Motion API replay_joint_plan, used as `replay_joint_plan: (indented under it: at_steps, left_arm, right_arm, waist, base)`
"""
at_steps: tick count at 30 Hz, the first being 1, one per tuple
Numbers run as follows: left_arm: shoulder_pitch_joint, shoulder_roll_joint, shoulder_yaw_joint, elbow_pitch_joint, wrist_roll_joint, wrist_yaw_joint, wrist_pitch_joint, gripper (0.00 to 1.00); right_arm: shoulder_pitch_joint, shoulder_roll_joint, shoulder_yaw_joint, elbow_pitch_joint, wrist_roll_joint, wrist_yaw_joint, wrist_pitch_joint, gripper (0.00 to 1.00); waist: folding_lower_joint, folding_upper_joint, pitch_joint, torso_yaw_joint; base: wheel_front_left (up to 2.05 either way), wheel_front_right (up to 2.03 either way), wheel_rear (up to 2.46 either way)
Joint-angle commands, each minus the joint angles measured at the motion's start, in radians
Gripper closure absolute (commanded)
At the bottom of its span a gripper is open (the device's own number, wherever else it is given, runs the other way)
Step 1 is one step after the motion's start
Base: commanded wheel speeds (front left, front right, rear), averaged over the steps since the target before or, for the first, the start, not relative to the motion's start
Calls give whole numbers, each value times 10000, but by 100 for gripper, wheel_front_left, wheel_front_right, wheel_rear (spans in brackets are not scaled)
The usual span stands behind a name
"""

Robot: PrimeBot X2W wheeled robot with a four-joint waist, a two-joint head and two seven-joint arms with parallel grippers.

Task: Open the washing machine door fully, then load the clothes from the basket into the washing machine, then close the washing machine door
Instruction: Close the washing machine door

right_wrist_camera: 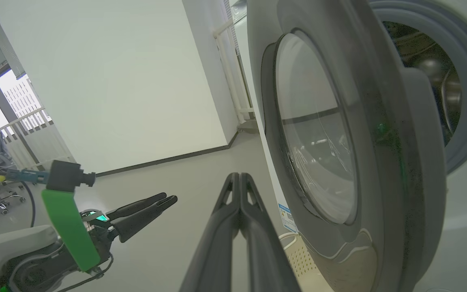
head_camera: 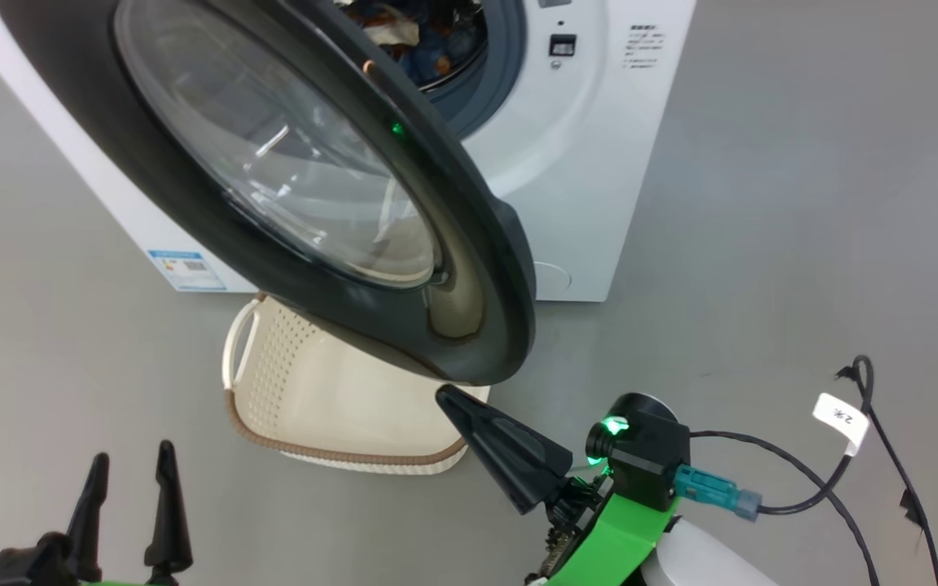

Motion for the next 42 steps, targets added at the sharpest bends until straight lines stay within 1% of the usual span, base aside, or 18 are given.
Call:
replay_joint_plan:
  at_steps: [1,9,14,21,28,30,42]
  left_arm:
    - [-453,92,224,-163,-170,-15,-63,0]
    - [-679,89,-66,-2,-468,-15,-63,0]
    - [-825,89,-255,80,-557,-15,-63,0]
    - [-922,88,-317,64,-667,-15,-63,0]
    - [-997,88,-445,-27,-708,-15,-63,0]
    - [-1123,88,-514,-129,-757,-15,-63,0]
    - [-1607,88,-1031,-527,-694,-15,-63,0]
  right_arm:
    - [-214,195,183,72,190,16,-48,100]
    - [-447,143,-243,1584,477,16,-48,100]
    - [-677,200,-707,2145,501,16,-48,100]
    - [-989,350,-1503,2506,249,16,-48,100]
    - [-1201,313,-2171,2584,57,16,-48,100]
    - [-1355,240,-2604,2584,-2,16,-48,100]
    - [-2476,-190,-4312,2869,-200,16,-48,100]
  waist:
    - [0,0,177,199]
    - [0,0,432,549]
    - [0,0,532,779]
    - [0,0,629,966]
    - [0,0,764,1110]
    - [0,0,935,1213]
    - [0,0,1736,1754]
  base:
    - [0,0,0]
    - [0,0,0]
    - [0,0,0]
    - [0,0,0]
    - [0,0,0]
    - [0,0,0]
    - [0,0,0]
